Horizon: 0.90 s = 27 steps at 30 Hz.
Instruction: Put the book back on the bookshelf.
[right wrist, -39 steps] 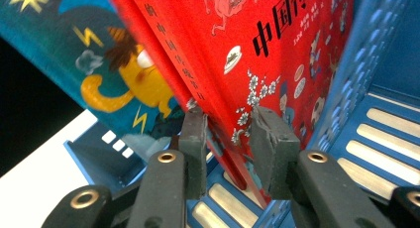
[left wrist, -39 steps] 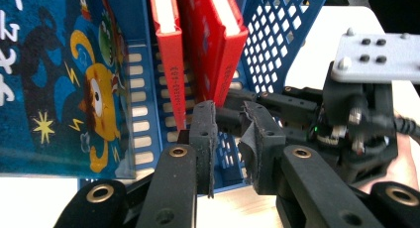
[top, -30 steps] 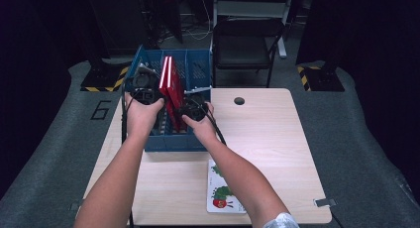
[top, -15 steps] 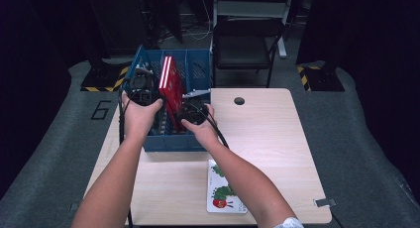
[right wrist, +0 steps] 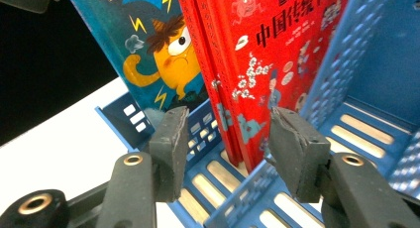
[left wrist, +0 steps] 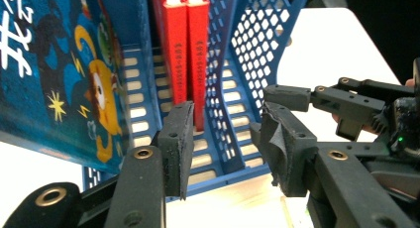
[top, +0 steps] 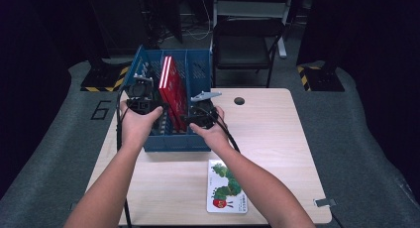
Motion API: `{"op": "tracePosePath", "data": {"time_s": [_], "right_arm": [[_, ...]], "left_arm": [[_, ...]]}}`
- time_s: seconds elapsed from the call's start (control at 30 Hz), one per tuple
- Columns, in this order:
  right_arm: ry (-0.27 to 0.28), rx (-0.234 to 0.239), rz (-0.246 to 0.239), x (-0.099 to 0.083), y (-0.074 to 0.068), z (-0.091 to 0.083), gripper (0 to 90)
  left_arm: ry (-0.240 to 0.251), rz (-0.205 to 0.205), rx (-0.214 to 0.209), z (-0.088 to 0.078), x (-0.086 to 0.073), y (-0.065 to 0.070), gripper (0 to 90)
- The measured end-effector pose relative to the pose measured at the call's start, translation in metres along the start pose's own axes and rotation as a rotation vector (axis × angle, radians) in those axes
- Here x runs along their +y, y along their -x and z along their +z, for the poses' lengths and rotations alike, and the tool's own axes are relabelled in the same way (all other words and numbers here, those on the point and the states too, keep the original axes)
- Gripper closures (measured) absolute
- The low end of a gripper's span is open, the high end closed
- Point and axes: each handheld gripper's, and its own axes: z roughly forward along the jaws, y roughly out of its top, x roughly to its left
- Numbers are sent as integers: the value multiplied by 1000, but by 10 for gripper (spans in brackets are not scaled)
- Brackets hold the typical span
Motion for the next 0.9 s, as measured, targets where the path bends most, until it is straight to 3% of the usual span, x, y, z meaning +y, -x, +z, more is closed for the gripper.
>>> {"op": "tracePosePath", "data": {"time_s": [0.23,0.4,0.67,0.9], "right_arm": [[1,-12,-13,-9,2,-24,471],[-4,0,-13,-21,5,-40,470],[-4,8,32,-41,12,-60,451],[31,4,75,-52,19,-80,437]], "left_arm": [[12,32,-56,-7,-12,4,504],[16,50,-72,-8,-23,8,496],[36,71,-106,-11,-38,13,444],[39,93,-144,-9,-53,19,395]]}}
